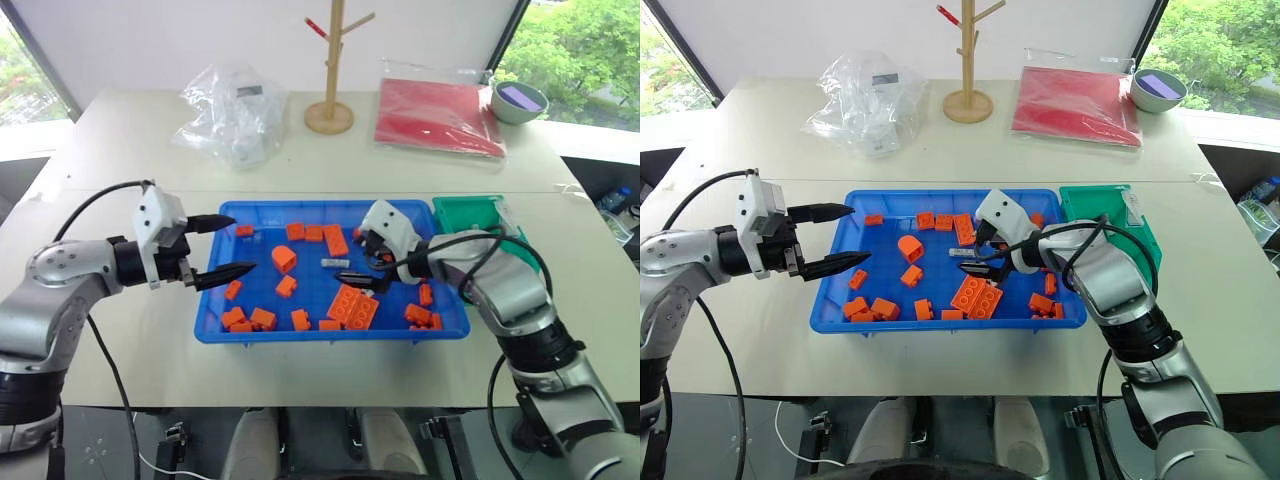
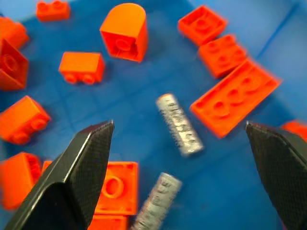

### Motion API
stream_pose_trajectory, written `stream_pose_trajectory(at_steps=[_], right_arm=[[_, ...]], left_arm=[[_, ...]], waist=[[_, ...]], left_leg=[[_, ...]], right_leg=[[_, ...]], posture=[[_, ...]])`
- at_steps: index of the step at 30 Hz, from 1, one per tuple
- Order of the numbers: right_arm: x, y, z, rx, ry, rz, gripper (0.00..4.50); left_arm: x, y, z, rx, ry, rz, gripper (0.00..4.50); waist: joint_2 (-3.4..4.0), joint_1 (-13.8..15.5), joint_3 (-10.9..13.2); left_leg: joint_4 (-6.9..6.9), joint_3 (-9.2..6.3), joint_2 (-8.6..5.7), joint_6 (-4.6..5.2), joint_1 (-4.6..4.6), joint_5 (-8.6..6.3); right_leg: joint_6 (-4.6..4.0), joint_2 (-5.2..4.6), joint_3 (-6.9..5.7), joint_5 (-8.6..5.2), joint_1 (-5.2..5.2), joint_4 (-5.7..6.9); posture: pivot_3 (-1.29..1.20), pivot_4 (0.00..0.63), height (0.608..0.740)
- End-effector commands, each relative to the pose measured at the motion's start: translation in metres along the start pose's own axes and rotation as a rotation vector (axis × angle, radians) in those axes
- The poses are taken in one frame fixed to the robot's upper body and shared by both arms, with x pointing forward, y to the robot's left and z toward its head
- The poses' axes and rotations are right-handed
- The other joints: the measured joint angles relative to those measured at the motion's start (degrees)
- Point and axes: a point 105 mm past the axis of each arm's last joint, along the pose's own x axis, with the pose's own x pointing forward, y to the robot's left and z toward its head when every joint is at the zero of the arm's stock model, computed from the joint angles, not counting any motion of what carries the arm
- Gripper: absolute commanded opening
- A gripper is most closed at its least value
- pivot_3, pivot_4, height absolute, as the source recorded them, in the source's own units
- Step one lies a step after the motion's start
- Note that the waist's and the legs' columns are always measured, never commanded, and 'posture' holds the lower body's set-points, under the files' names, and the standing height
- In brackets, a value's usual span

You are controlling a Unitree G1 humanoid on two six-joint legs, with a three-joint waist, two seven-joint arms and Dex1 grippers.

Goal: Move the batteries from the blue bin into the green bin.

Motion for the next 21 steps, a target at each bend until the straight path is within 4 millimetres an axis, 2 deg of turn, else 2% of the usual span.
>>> stream_pose_trajectory(at_steps=[1, 7, 17, 20, 21], right_arm=[[0.0, -0.002, 0.01, 0.045, -0.03, 0.023, 4.47], [0.013, -0.001, 0.006, 0.103, -0.019, 0.059, 4.47], [0.021, -0.009, -0.016, 0.075, 0.041, 0.035, 4.47], [0.024, -0.009, -0.014, 0.05, 0.032, 0.035, 3.63], [0.025, -0.008, -0.013, 0.036, 0.031, 0.035, 3.08]], left_arm=[[0.0, -0.002, 0.007, 0.041, -0.016, -0.003, 4.5], [-0.004, -0.002, 0.006, 0.043, -0.008, 0.013, 4.5], [-0.005, -0.002, 0.007, 0.045, -0.011, 0.027, 4.5], [-0.005, -0.001, 0.007, 0.047, -0.01, 0.027, 4.5], [-0.005, -0.001, 0.008, 0.047, -0.01, 0.027, 4.5]], waist=[[0.0, 0.0, 0.0], [0.0, 0.1, 0.0], [-0.01, 0.1, 0.0], [-0.01, 0.1, 0.0], [0.0, 0.1, 0.0]], left_leg=[[0.0, 0.0, 0.0, 0.0, 0.0, 0.0], [0.0, 0.01, -0.01, 0.0, -0.01, 0.0], [0.0, 0.0, -0.01, 0.0, 0.0, 0.0], [0.0, 0.0, -0.01, 0.0, 0.0, 0.0], [0.0, 0.0, -0.01, 0.0, 0.0, 0.0]], right_leg=[[0.0, 0.0, 0.0, 0.0, 0.0, 0.0], [0.0, -0.05, 0.01, 0.0, 0.01, -0.02], [0.0, -0.04, 0.0, 0.0, 0.02, -0.01], [0.0, -0.04, 0.0, 0.0, 0.02, -0.01], [0.0, -0.04, 0.0, 0.0, 0.02, -0.01]], posture=[[0.0, 0.15, 0.736], [0.0, 0.15, 0.736], [0.0, 0.15, 0.736], [0.0, 0.15, 0.736], [0.0, 0.15, 0.736]])
